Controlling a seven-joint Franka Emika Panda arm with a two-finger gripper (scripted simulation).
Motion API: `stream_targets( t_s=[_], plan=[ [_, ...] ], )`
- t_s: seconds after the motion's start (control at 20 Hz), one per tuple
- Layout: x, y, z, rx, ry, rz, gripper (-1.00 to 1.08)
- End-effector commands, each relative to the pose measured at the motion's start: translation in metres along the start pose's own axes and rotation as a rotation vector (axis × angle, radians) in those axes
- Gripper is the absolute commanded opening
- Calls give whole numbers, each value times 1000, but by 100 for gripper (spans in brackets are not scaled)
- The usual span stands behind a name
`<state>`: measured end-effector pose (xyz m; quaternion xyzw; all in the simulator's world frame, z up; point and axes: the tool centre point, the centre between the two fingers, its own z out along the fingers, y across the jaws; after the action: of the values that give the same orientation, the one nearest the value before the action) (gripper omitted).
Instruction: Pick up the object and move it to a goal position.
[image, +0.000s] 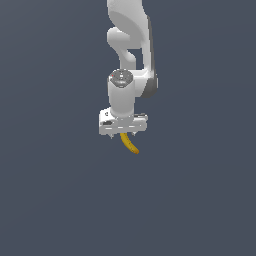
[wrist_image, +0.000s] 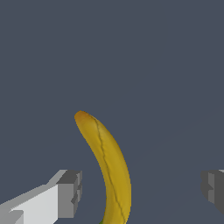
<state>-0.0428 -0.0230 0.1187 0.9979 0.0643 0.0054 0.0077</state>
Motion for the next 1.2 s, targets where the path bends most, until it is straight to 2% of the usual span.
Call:
stream_targets(
  t_s=[0.0, 0.45, 0.85, 1.15],
  plan=[
    [-13, -8, 16, 5, -3, -45, 100],
    [-42, -26, 46, 15, -8, -139, 100],
    [-44, -28, 51, 16, -9, -145, 100],
    [-45, -28, 72, 17, -9, -147, 100]
  ],
)
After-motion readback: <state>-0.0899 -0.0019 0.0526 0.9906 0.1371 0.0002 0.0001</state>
